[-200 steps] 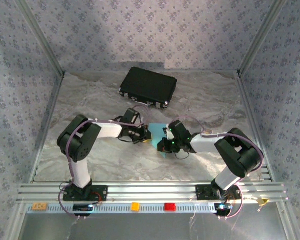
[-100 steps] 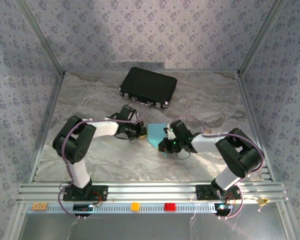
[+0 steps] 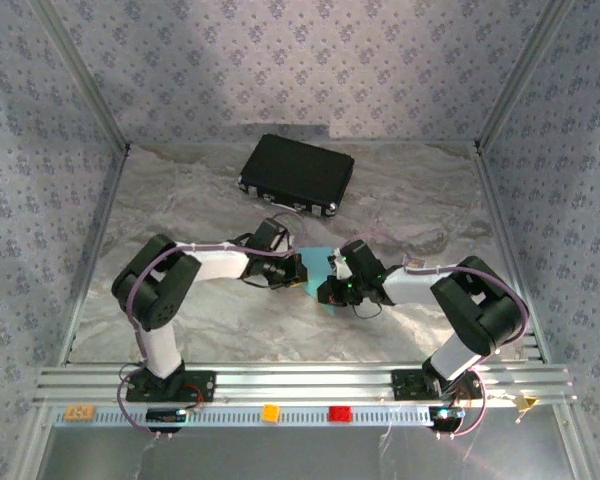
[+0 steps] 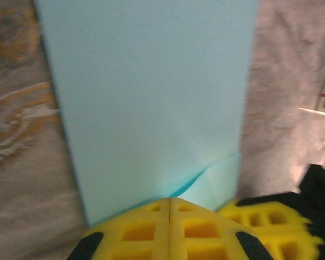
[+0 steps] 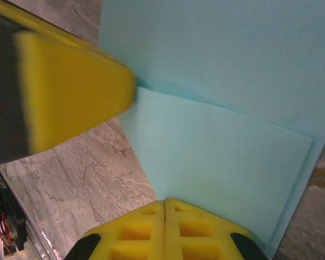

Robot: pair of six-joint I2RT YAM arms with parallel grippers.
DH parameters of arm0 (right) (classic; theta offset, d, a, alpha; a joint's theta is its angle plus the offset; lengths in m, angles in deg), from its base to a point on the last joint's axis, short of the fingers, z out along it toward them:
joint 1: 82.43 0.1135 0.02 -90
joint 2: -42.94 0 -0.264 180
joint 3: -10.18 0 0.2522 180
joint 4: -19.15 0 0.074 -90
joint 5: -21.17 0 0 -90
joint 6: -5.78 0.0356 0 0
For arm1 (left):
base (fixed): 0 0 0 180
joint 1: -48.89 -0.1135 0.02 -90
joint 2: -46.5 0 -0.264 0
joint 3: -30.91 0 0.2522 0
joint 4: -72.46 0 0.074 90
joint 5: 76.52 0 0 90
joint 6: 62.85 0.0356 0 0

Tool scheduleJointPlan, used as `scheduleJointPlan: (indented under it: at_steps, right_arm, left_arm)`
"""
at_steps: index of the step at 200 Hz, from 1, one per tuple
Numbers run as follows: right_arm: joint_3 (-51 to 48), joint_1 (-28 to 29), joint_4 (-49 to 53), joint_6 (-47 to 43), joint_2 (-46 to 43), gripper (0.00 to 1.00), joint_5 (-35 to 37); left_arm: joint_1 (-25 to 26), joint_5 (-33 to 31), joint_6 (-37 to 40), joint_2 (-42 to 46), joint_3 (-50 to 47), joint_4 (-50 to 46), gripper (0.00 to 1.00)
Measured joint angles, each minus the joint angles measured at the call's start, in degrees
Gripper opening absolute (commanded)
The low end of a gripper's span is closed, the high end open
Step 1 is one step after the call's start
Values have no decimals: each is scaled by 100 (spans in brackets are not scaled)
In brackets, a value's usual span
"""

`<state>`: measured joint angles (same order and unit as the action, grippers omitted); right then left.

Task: Fold a paper plane with a square sheet of paper (pick it up from the middle)
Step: Third fold the triangle at the center of the table.

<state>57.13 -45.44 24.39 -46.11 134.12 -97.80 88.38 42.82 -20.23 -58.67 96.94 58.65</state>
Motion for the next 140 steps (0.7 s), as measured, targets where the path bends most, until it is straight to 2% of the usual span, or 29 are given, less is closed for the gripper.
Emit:
scheduleJointPlan:
  at_steps: [72, 105, 140]
  right_arm:
    - [402, 28, 446, -22, 20, 2, -44]
    - [922, 92, 450, -31, 481, 2, -68]
    - [894, 101, 348, -20, 706, 3, -63]
  left_arm:
    - [-37, 131, 149, -153, 170, -55, 0]
    - [-37, 127, 175, -155, 170, -55, 0]
    - [-59, 144, 190, -157, 170, -50, 0]
